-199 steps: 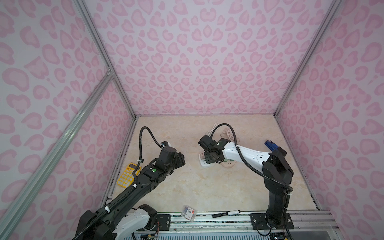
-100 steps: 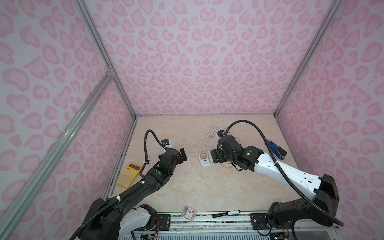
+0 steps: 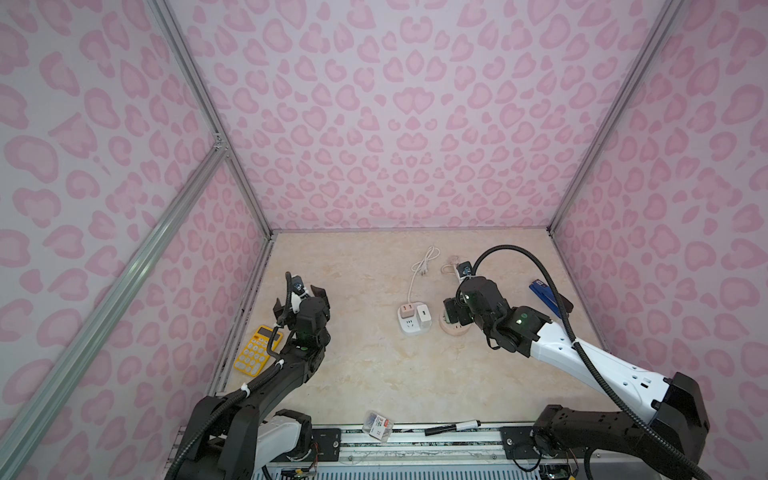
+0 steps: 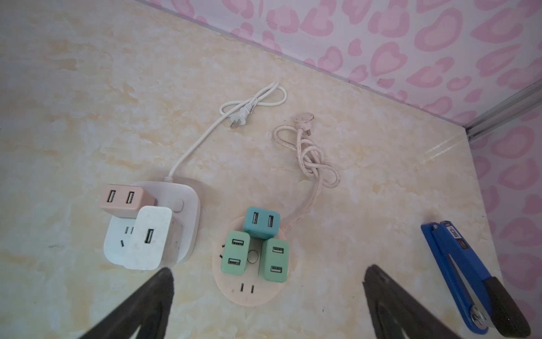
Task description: Insert the plug
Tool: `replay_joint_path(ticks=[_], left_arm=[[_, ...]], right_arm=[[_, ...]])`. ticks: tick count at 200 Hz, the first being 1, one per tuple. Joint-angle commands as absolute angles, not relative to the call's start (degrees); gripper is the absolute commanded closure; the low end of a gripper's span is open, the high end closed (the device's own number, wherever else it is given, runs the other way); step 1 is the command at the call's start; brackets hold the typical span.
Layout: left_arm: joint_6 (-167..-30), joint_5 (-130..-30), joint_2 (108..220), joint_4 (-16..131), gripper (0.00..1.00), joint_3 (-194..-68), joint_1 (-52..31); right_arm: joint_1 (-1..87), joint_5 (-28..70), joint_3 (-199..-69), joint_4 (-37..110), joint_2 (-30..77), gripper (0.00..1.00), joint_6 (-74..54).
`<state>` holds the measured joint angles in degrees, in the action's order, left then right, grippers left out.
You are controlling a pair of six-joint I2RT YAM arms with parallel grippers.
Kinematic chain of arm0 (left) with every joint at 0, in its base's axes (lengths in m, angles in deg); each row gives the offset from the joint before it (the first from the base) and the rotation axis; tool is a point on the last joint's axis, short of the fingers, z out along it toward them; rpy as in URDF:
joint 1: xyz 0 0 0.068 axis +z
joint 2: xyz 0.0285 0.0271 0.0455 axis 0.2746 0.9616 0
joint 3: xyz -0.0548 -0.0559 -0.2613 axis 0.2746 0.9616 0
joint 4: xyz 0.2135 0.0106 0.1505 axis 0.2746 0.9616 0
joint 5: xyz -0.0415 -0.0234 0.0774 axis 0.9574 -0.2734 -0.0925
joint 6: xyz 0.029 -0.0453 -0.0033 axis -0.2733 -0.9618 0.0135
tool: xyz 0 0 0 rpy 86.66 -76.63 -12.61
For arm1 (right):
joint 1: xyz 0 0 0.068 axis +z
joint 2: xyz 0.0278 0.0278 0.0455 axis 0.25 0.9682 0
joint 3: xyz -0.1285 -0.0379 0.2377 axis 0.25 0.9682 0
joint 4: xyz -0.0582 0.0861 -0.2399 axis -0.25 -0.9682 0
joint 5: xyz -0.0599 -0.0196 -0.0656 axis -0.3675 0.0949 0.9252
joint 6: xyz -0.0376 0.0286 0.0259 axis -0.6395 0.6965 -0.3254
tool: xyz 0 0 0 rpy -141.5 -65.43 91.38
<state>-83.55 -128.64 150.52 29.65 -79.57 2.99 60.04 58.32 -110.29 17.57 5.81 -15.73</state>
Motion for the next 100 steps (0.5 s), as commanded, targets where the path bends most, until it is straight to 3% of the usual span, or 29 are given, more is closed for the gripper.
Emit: replay_joint_path(ticks=[1, 25, 48, 60, 100], left_arm=[[-87.2, -118.8, 155.3, 19.1, 0.02, -77.0, 7.8], [-87.4, -113.8, 160.5, 14.8, 0.02, -78.6, 10.3], [-89.5, -106.9, 172.3, 1.0, 0.01, -78.0, 14.9], [-89.5, -105.1, 169.4, 14.4, 0.02, -82.0, 15.1], [-89.4, -106.7, 170.8, 13.9, 0.02, -82.7, 14.8]], right_arm=[[60.0, 56.5, -105.4, 29.9, 3.9, 0.02, -22.2], [58.3, 54.7, -102.1, 35.5, 2.6, 0.02, -24.5], [52.6, 52.8, -102.6, 33.8, 3.3, 0.02, -22.3], [49.4, 54.9, -101.3, 35.2, 3.3, 0.02, -21.9], [37.5, 62.0, -99.3, 36.4, 1.5, 0.02, -24.6]])
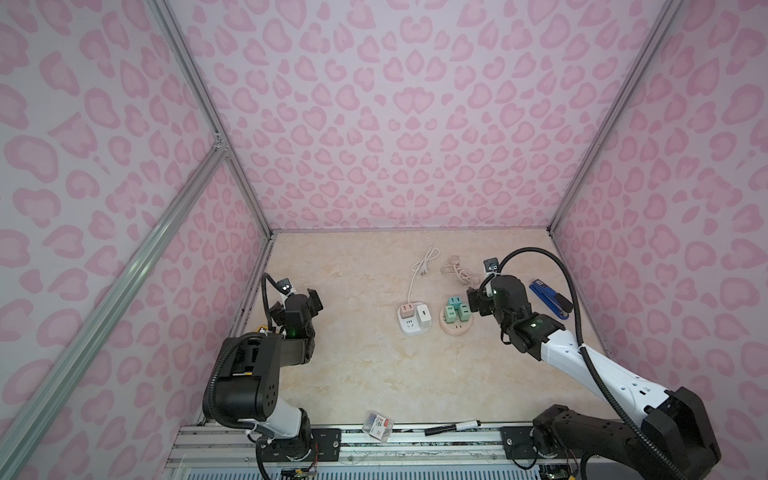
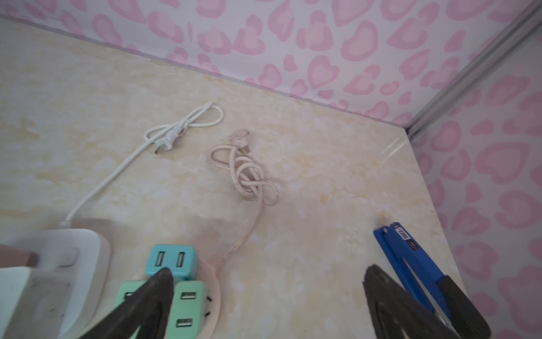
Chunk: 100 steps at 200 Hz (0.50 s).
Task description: Insert the plug
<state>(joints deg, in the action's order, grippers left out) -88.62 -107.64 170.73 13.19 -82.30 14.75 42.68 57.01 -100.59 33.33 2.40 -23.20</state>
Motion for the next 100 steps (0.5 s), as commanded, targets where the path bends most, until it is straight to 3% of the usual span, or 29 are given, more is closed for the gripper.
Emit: replay_joint_path(ticks=[1, 44, 61, 81, 95, 100], left_arm=[[-89.4, -106.7, 170.9, 13.4, 0.02, -82.6, 14.8], [-89.3, -107.2, 171.1, 12.6, 0.02, -82.6, 14.6], [-89.2, -107.2, 171.0, 12.8, 0.02, -82.6, 14.7], [-89.2, -107.2, 171.0, 13.0, 0.02, -82.7, 14.6], [-89.3, -107.2, 170.9, 13.3, 0.02, -82.7, 14.6], [-89.3, -107.2, 170.9, 13.3, 0.02, -82.7, 14.5]], right_arm=[[37.2, 62.1, -99.1, 36.6, 1.5, 0.02, -24.5], [25.4, 60.4, -89.2, 55.0, 4.6, 0.02, -27.3], [22.6, 58.9, -82.2, 72.7, 10.3, 0.01, -26.9], [19.8, 47.4, -80.8, 77.3, 17.2, 0.00, -25.1], [20.7, 46.6, -75.8, 98.7, 27.2, 0.00, -27.5], [21.6, 47.5, -75.3, 98.3, 26.7, 0.00, -28.3]])
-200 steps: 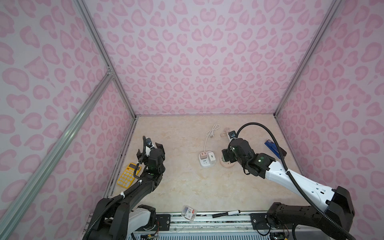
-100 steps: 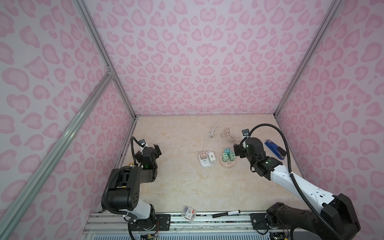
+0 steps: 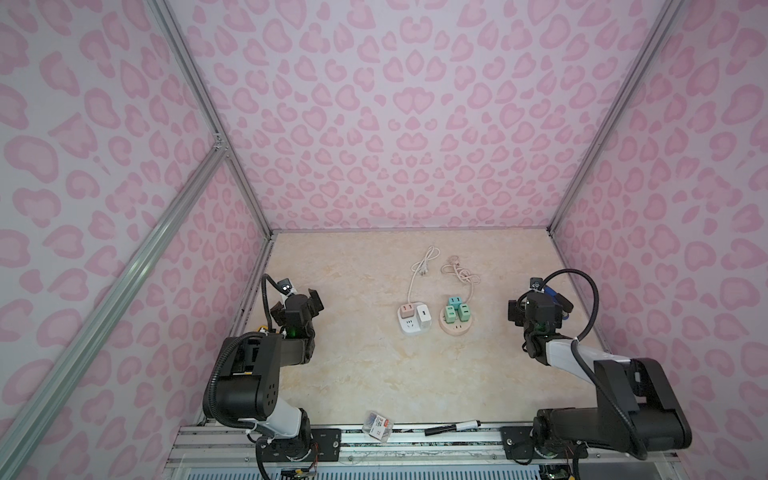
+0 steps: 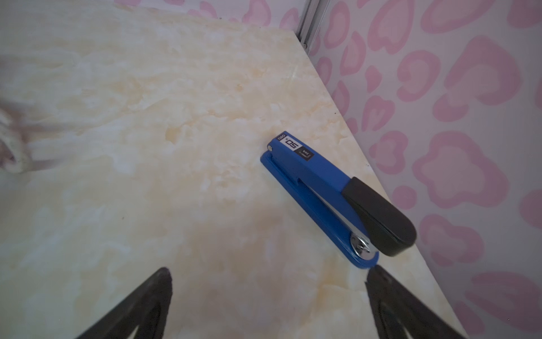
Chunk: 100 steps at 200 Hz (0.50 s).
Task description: Insert the plug
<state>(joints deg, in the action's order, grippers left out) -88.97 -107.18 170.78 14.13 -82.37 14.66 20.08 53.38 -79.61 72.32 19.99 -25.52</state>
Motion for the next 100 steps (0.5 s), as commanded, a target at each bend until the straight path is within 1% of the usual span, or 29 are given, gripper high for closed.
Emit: replay_joint_path(ticks=[1, 8, 12, 24, 44, 54, 65, 80, 100], left_arm=[[-89.3, -107.2, 170.9, 13.4, 0.02, -82.8, 14.5], [-89.3, -107.1, 170.8, 13.6, 0.02, -82.7, 14.6], [-89.3, -107.2, 170.9, 13.4, 0.02, -82.7, 14.6], [-89.3, -107.2, 170.9, 13.6, 0.02, -82.9, 14.5], [-89.3, -107.2, 170.9, 13.7, 0.02, -82.9, 14.6], [-89.2, -107.2, 171.0, 13.6, 0.02, -83.0, 14.6], [-89.3, -107.2, 170.9, 13.7, 0.02, -82.9, 14.5], [-89.3, -107.2, 170.9, 13.6, 0.02, -82.9, 14.6], [-89.2, -107.2, 170.9, 13.6, 0.02, -82.9, 14.5]], right_arm=[[21.7, 47.4, -75.5, 96.8, 26.1, 0.00, -28.2], [21.9, 46.4, -78.1, 85.2, 22.8, 0.00, -28.1], [21.8, 45.7, -80.3, 82.7, 23.0, 0.00, -28.4], [22.1, 46.5, -79.0, 91.6, 26.7, 0.00, -28.9], [22.0, 46.8, -81.0, 83.0, 24.2, 0.00, -28.1], [22.1, 46.9, -80.5, 84.7, 24.8, 0.00, -28.1], [22.1, 46.8, -79.0, 91.0, 26.3, 0.00, -28.9], [22.8, 46.4, -79.5, 87.2, 24.7, 0.00, -29.9], [23.2, 46.8, -78.5, 91.7, 26.2, 0.00, -30.3]])
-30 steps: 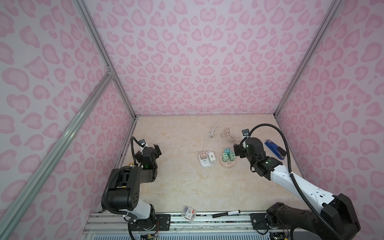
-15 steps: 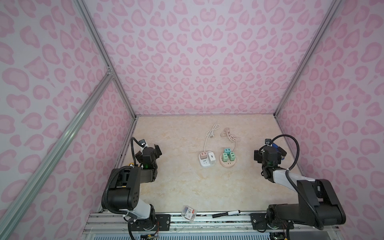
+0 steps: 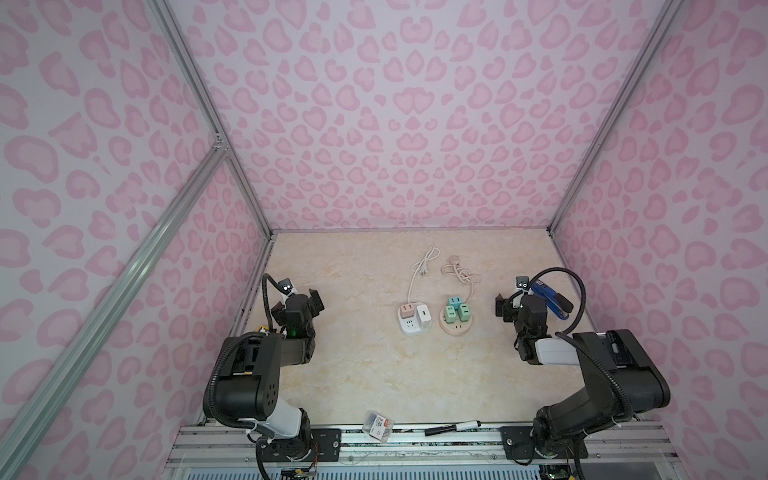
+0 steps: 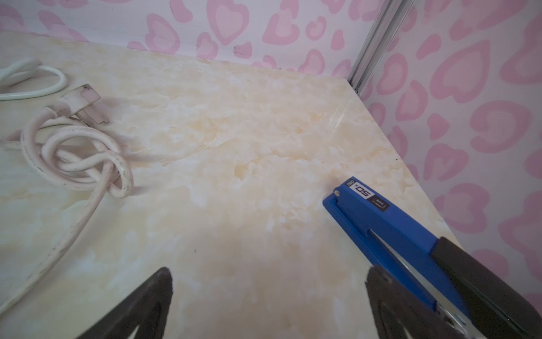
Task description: Insert the plug
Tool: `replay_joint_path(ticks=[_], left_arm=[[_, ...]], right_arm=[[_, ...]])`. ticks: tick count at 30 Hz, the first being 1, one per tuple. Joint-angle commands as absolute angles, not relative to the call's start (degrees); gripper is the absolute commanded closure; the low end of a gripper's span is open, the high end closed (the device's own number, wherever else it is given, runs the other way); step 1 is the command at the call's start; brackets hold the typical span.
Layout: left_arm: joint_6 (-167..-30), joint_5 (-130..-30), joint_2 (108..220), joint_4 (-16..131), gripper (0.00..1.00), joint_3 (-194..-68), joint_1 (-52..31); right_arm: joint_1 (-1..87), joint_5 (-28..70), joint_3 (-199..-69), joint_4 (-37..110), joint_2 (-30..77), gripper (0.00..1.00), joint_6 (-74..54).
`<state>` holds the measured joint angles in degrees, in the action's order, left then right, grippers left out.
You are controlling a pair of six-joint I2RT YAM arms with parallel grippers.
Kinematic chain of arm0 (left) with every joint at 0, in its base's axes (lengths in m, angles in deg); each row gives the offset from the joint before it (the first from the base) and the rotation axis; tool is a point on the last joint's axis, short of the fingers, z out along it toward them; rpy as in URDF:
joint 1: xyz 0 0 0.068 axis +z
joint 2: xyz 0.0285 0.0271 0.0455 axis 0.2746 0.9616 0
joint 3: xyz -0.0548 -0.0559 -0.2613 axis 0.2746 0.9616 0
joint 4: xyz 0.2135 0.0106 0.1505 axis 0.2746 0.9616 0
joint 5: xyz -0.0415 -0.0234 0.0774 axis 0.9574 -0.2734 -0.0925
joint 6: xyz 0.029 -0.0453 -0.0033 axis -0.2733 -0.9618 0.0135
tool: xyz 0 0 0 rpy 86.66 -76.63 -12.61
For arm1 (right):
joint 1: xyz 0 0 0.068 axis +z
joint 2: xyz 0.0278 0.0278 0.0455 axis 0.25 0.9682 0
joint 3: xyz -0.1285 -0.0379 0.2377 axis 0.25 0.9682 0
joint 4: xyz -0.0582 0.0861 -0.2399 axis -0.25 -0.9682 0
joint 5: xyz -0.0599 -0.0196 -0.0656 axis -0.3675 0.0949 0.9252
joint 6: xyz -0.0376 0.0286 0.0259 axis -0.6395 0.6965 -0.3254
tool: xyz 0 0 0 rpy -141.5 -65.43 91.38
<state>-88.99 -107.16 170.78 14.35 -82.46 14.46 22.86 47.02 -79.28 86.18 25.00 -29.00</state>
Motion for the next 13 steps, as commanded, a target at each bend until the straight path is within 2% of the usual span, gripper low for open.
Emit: replay_joint_path(ticks=[1, 13], left_arm=[[-89.3, -107.2, 170.9, 13.6, 0.02, -82.9, 14.6], [-88.5, -105.7, 170.9, 14.1, 0.02, -83.1, 14.5]], right_arm=[[23.2, 46.9, -78.5, 91.5, 26.1, 0.00, -30.4], [22.5, 45.5, -79.3, 89.3, 25.8, 0.00, -29.7]])
